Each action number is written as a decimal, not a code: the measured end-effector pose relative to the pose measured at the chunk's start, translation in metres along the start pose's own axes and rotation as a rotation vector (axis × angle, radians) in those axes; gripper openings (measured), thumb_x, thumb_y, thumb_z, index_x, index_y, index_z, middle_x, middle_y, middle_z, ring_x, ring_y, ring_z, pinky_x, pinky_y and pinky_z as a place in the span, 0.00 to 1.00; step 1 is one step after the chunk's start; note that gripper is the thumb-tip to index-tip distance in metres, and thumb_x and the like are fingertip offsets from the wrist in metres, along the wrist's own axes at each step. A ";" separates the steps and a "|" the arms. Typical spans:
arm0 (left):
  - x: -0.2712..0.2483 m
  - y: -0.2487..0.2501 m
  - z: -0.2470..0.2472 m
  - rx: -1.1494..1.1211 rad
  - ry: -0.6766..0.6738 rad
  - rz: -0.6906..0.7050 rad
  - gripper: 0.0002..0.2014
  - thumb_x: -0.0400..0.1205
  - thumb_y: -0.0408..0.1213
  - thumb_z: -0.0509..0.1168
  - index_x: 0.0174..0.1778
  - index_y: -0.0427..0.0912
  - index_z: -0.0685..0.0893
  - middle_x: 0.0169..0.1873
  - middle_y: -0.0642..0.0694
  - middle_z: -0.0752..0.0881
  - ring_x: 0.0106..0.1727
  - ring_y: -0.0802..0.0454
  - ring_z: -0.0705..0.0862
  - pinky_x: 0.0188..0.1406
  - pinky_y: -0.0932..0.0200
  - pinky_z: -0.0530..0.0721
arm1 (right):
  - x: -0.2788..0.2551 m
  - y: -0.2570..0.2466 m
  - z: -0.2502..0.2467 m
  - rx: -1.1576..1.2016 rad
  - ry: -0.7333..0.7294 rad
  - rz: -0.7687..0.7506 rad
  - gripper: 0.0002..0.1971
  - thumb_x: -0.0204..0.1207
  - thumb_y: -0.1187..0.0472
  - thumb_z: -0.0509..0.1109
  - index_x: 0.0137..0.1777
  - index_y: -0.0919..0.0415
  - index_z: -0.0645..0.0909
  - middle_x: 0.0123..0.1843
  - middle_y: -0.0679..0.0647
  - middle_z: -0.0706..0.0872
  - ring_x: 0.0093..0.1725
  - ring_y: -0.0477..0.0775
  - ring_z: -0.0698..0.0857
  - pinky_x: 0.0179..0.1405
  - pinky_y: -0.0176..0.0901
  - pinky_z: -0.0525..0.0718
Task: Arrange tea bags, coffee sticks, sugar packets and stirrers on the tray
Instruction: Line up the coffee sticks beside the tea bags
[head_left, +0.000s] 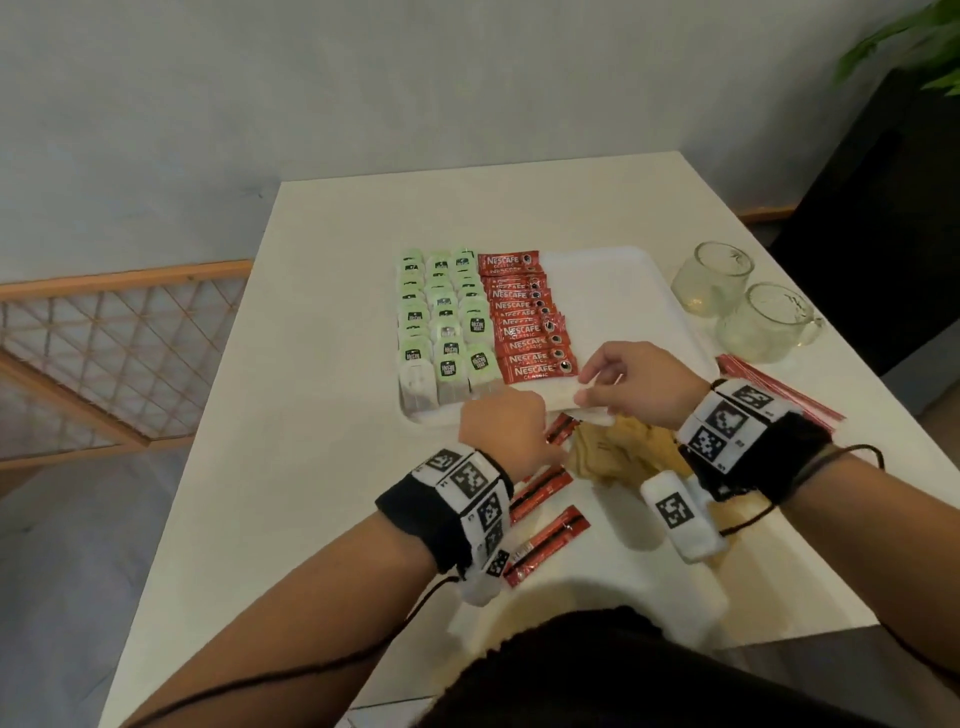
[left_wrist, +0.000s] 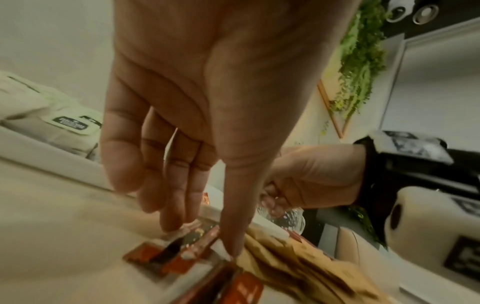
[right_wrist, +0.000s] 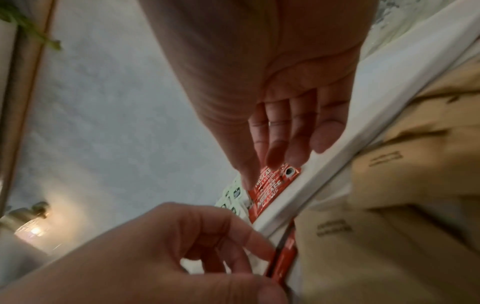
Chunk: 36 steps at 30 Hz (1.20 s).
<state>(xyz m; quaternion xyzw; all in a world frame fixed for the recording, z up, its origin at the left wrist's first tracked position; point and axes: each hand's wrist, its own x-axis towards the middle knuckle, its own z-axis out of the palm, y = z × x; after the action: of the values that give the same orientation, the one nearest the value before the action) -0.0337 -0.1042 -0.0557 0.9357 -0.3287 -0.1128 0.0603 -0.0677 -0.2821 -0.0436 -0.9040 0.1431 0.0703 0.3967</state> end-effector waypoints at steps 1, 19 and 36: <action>-0.002 0.003 0.002 0.048 0.001 0.006 0.21 0.78 0.59 0.69 0.56 0.45 0.86 0.50 0.47 0.86 0.52 0.47 0.85 0.42 0.55 0.77 | -0.008 0.000 0.001 0.012 -0.026 -0.029 0.10 0.68 0.56 0.81 0.47 0.53 0.84 0.36 0.51 0.87 0.31 0.48 0.84 0.40 0.44 0.82; -0.053 0.001 0.015 -0.157 -0.288 -0.068 0.15 0.87 0.49 0.56 0.56 0.41 0.66 0.48 0.41 0.84 0.44 0.43 0.80 0.44 0.50 0.77 | -0.081 0.012 0.042 -0.081 -0.341 -0.210 0.11 0.65 0.58 0.83 0.48 0.49 0.90 0.33 0.51 0.86 0.26 0.36 0.76 0.31 0.23 0.72; -0.045 0.006 0.011 -0.124 -0.271 -0.020 0.11 0.87 0.40 0.54 0.58 0.36 0.72 0.41 0.43 0.79 0.42 0.45 0.77 0.41 0.53 0.73 | -0.080 0.022 0.038 -0.279 -0.270 -0.167 0.05 0.63 0.52 0.82 0.34 0.49 0.88 0.34 0.42 0.89 0.37 0.40 0.84 0.41 0.40 0.82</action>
<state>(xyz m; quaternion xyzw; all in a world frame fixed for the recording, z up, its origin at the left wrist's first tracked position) -0.0743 -0.0809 -0.0577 0.9095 -0.3172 -0.2588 0.0717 -0.1507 -0.2519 -0.0652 -0.9413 0.0020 0.1767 0.2876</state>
